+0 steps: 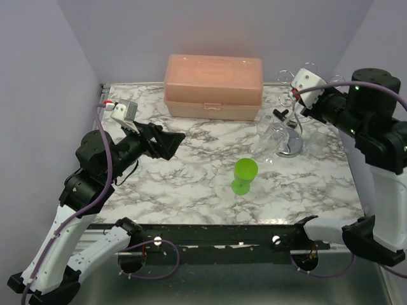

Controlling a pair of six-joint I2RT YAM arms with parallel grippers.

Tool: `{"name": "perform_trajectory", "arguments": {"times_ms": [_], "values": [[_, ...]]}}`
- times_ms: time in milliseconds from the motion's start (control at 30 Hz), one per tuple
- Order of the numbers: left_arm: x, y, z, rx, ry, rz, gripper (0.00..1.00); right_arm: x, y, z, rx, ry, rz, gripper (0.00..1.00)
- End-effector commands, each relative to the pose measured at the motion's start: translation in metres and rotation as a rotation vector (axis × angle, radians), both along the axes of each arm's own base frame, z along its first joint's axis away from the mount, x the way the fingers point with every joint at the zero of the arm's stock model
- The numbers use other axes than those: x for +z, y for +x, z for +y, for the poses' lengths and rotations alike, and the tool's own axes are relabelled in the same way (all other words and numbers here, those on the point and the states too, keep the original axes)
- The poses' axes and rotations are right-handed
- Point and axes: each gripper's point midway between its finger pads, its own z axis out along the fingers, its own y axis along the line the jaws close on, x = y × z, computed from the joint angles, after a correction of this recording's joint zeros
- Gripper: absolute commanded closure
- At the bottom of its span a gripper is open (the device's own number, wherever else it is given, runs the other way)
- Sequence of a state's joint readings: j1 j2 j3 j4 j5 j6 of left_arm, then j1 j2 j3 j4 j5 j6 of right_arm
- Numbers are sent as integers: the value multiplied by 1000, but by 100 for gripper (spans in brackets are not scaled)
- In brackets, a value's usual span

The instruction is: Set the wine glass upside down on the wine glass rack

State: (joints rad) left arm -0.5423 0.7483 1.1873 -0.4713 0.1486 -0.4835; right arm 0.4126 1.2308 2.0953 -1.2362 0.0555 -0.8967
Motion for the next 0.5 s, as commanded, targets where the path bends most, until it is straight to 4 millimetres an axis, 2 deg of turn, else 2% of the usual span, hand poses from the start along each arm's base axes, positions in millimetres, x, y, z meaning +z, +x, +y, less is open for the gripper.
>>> {"name": "perform_trajectory", "arguments": {"times_ms": [0,133,267,367,467], "values": [[11,-4,6,11,-18,-43,1,32,57,36,7,169,-118,100],[13,-4,10,32,-29,-49,2,52,116,47,-81,211,-197,100],[16,-4,14,54,-41,-56,2,70,158,56,-123,231,-277,100],[16,-5,18,72,-55,-63,2,74,183,47,-199,176,-357,100],[12,-5,21,87,-61,-58,1,74,201,33,-256,144,-394,100]]}}
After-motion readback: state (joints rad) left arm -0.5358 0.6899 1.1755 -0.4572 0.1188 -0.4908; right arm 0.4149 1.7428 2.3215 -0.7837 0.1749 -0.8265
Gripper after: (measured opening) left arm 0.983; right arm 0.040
